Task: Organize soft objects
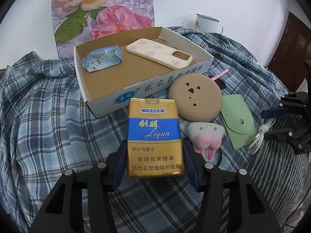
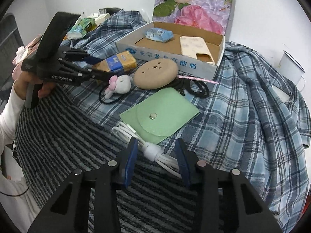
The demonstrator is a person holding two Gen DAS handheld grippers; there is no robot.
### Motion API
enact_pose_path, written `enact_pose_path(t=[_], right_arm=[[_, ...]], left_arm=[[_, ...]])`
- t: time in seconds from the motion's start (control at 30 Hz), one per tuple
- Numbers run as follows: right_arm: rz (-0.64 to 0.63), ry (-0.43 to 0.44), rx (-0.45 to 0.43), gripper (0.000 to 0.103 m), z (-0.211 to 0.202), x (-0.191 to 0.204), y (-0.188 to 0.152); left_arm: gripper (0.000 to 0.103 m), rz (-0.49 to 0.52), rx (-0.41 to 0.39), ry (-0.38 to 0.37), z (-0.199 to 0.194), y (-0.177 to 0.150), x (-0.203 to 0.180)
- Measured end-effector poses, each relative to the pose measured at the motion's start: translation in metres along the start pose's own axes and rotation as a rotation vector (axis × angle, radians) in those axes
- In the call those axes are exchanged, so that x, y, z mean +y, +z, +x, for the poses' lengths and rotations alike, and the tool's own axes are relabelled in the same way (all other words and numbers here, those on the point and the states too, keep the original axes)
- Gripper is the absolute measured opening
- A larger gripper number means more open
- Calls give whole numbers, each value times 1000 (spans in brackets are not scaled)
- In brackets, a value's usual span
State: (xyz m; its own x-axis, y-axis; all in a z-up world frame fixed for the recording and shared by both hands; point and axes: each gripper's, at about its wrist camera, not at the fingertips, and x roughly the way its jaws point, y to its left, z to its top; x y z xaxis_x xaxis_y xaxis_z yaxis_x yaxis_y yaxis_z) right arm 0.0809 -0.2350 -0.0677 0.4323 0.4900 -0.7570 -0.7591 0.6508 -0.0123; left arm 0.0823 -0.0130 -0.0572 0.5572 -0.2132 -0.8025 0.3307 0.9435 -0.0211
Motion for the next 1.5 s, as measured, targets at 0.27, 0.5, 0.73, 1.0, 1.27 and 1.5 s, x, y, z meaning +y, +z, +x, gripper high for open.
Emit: enact_pose_path(t=[0.27,0.5,0.73,1.0,1.27,1.5], right_arm=[[-68,-17,53,38,8,7,1],[-96,28,43,22,10,9,1],[-76,38,-52,19,-10,6,3],[-87,-47,-201,19,-30,15,13],[-57,-115,-385,19,-52,16,22],[-19,-154,-488,19,-69,12,30]], left_arm=[[56,4,3,5,0,0,0],[56,6,4,3,1,0,0],[56,3,-10,-8,-2,0,-1],[56,-10,-70,-54,-15,-1,0],[55,-5,-138,-46,-30,-1,-1],[55,-1,-191,-37,-44,2,1]])
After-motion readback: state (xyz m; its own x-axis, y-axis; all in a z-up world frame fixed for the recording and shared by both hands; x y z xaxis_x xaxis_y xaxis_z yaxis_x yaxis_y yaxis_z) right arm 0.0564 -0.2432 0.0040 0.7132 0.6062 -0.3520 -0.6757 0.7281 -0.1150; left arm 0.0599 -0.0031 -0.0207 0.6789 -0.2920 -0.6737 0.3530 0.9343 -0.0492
